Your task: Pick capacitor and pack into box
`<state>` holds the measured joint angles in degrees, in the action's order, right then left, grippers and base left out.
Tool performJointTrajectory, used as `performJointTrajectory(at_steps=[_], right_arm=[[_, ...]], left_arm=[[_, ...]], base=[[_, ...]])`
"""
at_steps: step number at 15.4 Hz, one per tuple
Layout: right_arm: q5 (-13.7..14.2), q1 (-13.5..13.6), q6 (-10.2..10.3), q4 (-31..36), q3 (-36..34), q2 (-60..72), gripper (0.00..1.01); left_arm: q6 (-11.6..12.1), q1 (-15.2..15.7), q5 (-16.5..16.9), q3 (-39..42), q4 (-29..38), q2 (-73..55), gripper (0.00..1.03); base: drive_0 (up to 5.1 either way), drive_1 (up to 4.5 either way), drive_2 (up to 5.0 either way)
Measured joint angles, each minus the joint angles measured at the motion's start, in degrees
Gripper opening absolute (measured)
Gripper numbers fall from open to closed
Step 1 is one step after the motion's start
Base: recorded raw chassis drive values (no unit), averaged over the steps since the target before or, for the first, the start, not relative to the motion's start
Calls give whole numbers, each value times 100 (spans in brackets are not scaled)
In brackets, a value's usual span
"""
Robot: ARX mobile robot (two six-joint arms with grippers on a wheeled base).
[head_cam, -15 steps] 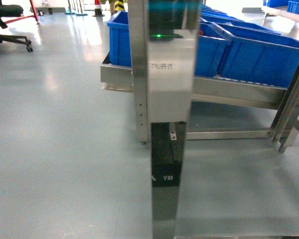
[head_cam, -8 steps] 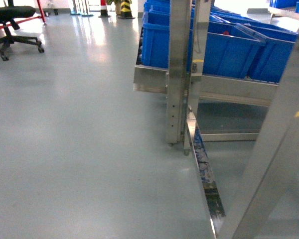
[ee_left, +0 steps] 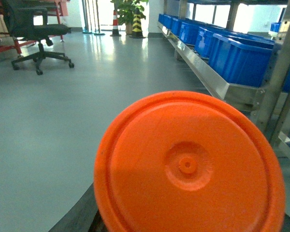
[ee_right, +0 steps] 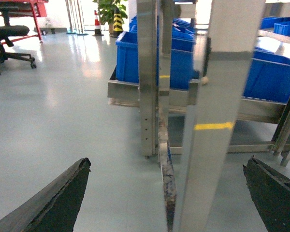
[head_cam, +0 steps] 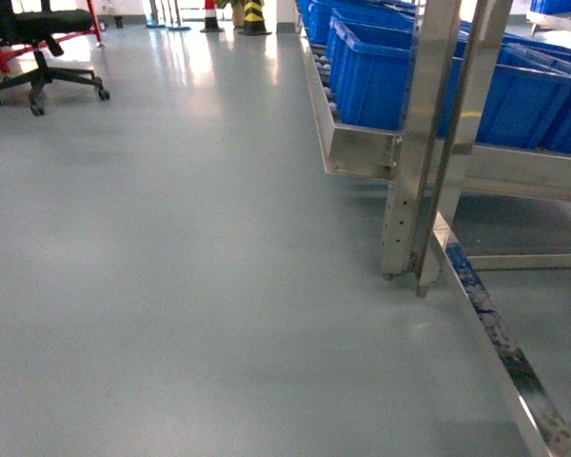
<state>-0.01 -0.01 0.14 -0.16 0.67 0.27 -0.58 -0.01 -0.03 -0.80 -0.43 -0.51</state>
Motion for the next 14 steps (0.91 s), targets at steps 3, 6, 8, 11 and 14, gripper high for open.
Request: performJointTrajectory(at_steps=[3,6,8,11,14], right_arm=[[0,0,0,-17,0,0,98],[0,0,0,-9,0,0,98],[2,0,0,-17,0,0,98],[2,0,0,-15,0,0,98],[2,0,0,9,0,0,98]], left_arm=[[0,0,0,0,20,0,44],[0,0,0,0,13,0,44],[2,0,7,0,-2,0,44],[0,0,-2,0,13,0,44],[2,0,-2,0,15,0,44]], base=[[-500,241,241],[-506,235,235],[-499,242,242],[-497,243,243],[-504,237,237]])
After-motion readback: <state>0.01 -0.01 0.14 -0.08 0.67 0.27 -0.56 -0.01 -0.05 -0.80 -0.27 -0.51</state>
